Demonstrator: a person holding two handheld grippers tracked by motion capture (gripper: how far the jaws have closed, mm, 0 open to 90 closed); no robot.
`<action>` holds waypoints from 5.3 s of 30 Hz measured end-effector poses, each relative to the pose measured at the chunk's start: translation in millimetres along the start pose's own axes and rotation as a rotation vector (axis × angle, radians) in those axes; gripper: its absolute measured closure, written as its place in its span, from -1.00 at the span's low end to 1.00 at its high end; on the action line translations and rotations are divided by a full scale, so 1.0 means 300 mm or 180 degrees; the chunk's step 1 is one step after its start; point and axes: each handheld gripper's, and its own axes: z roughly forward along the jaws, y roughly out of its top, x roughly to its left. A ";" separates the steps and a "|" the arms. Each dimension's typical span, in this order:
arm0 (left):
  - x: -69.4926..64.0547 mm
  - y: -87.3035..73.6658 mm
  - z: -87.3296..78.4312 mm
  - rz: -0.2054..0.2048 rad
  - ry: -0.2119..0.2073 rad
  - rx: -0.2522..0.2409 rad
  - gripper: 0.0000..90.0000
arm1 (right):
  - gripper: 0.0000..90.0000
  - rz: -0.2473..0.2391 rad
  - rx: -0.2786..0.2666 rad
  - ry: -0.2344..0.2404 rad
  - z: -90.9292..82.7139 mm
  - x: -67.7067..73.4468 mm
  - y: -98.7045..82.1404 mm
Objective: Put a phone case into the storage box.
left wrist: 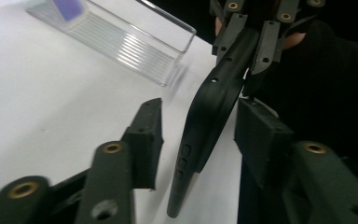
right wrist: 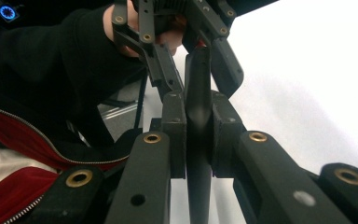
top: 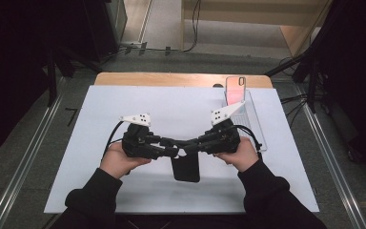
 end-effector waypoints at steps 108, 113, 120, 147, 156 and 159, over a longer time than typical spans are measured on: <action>-0.066 0.022 -0.019 -0.0733 0.1231 -0.0285 0.70 | -1.00 0.0668 -0.0442 -0.2022 0.231 0.088 -0.065; -0.070 0.024 -0.012 -0.0741 0.1230 -0.0289 0.70 | -1.00 0.0690 -0.0398 -0.2037 0.251 0.080 -0.060; -0.071 0.024 -0.003 -0.0727 0.1229 -0.0271 0.70 | -0.94 0.0661 -0.0393 -0.2121 0.271 0.074 -0.045; -0.052 0.021 -0.039 -0.0775 0.1158 -0.0408 0.31 | -0.71 0.0690 -0.0376 -0.2100 0.265 0.045 -0.049; -0.039 0.010 -0.065 -0.0690 0.1253 -0.0428 0.02 | -0.71 0.0811 -0.0371 -0.2210 0.228 0.004 -0.064; -0.030 0.002 -0.064 -0.0696 0.1230 -0.0391 -0.05 | -0.71 0.0831 -0.0384 -0.2244 0.212 -0.008 -0.067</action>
